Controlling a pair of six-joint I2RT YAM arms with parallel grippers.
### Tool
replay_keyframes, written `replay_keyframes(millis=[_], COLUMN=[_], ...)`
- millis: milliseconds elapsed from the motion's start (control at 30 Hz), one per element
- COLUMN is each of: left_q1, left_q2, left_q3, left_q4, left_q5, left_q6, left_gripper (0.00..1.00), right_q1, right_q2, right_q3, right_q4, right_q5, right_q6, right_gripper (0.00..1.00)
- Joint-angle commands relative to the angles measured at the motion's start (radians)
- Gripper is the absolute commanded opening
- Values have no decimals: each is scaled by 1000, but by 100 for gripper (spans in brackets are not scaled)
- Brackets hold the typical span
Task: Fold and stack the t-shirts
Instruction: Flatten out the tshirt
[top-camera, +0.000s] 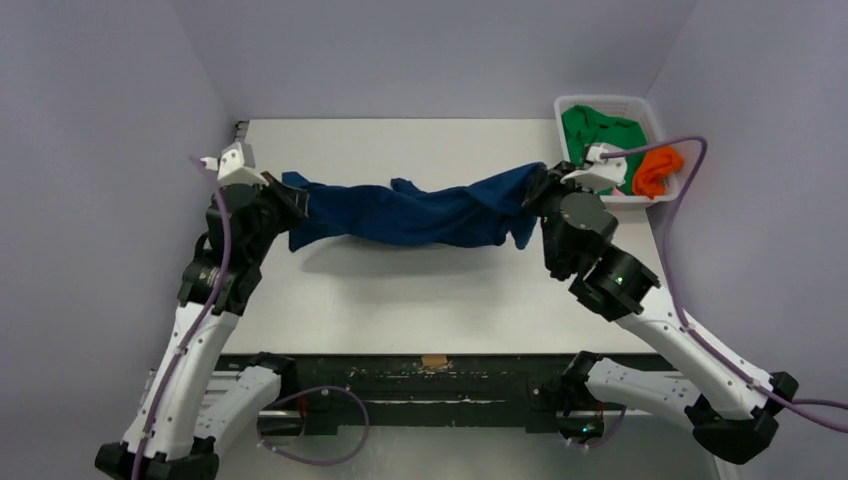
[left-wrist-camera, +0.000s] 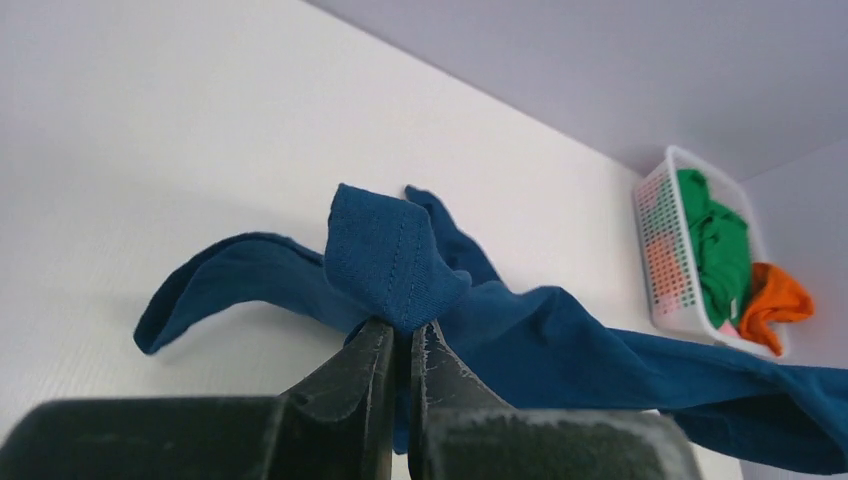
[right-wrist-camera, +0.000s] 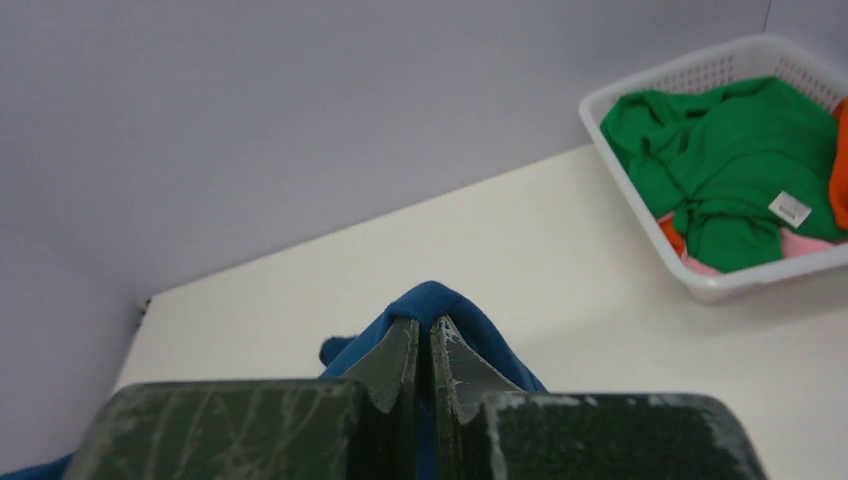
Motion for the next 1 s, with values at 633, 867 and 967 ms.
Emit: replay_keyframes(millis=[633, 867, 967], left_q1=[0, 0, 0], left_q2=[-361, -279, -206], left_q3=[368, 361, 323], left_q4=[-164, -158, -128], left_q5=[80, 46, -16], left_q6=[110, 100, 91], left_gripper=[0, 0, 0], right_q1=[-2, -6, -107], right_q2=[50, 284, 387], right_q3=[703, 864, 883], right_q4=[71, 298, 337], right_q5=[-183, 9, 17], right_q6=[-587, -873, -869], right_gripper=[0, 0, 0])
